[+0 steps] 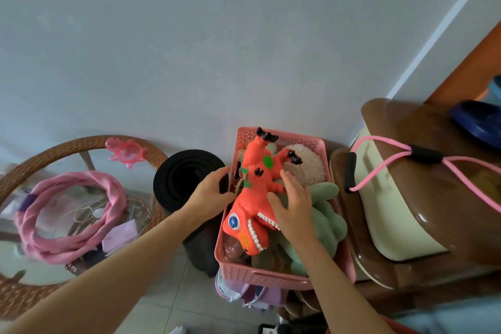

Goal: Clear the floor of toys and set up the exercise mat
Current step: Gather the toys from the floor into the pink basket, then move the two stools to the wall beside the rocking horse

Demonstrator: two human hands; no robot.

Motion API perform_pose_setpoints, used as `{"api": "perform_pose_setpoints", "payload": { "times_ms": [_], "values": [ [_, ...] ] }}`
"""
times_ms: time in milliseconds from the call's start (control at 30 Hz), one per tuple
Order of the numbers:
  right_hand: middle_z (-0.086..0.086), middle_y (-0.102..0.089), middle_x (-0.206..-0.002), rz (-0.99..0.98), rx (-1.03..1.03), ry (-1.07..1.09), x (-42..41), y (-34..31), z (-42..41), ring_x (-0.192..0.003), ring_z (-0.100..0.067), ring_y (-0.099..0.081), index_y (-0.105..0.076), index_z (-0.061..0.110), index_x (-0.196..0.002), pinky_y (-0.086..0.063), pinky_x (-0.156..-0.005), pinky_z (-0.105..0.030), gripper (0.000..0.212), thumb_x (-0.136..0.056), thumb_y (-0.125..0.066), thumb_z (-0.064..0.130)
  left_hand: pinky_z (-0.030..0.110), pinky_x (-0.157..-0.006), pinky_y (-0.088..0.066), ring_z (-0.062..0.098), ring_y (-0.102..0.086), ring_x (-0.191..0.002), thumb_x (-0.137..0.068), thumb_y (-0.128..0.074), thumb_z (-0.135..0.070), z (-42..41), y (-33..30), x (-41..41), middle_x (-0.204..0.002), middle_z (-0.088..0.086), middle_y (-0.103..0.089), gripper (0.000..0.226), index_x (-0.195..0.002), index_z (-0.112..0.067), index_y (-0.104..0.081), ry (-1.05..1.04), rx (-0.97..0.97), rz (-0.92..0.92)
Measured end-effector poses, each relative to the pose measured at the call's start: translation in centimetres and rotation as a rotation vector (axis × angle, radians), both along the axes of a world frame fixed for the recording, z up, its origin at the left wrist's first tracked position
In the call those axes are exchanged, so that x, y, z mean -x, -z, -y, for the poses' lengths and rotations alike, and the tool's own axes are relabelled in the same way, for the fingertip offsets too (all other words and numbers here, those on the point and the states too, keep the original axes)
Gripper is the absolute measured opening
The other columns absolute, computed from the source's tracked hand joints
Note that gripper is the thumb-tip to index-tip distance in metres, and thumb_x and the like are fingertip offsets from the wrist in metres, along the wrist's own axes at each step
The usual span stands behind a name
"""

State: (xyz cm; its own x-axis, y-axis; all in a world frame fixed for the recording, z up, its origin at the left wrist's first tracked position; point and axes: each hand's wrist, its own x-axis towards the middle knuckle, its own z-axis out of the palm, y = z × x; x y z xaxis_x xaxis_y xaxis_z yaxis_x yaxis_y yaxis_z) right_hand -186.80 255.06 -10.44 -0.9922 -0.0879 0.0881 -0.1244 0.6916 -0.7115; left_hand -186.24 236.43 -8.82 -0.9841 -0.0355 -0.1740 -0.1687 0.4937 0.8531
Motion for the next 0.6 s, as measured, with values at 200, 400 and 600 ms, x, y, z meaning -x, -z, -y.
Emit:
{"api": "perform_pose_setpoints", "payload": {
  "times_ms": [200, 400, 600],
  "values": [
    [-0.001, -0.037, -0.147, -0.025, 0.07, -0.111, -1.7, -0.1, 1.5, -0.137, -0.018, -0.029, -0.036, 0.019, -0.141, -0.023, -0.113, -0.047, 0.052, -0.092, -0.052, 0.027, 0.036, -0.112, -0.026, 0.019, -0.029, -0.138, -0.085, -0.057, -0.008, 1.3, 0.6, -3.5, -0.149, 0.0, -0.033, 0.066, -0.143, -0.022, -0.029, -0.14, 0.015, 0.073],
    [-0.009, -0.05, -0.135, -0.135, 0.147, -0.307, -4.2, 0.1, 5.4, -0.13, -0.024, -0.04, -0.05, 0.006, -0.13, -0.027, -0.111, -0.043, 0.044, -0.087, -0.06, 0.007, 0.033, -0.107, -0.037, 0.019, -0.039, -0.132, -0.085, -0.057, -0.005, 4.1, 0.4, -9.3, -0.147, 0.003, -0.037, 0.065, -0.143, -0.018, -0.031, -0.345, -0.028, 0.098],
    [-0.001, -0.048, -0.139, -0.073, 0.06, -0.58, -8.9, 0.2, 10.6, -0.133, -0.015, -0.037, -0.048, 0.013, -0.133, -0.012, -0.117, -0.036, 0.044, -0.09, -0.056, 0.014, 0.024, -0.097, -0.037, 0.018, -0.039, -0.13, -0.087, -0.056, -0.008, 9.1, -0.3, -16.8, -0.143, 0.001, -0.041, 0.058, -0.14, -0.019, -0.037, -0.541, -0.035, 0.055]
  ]
}}
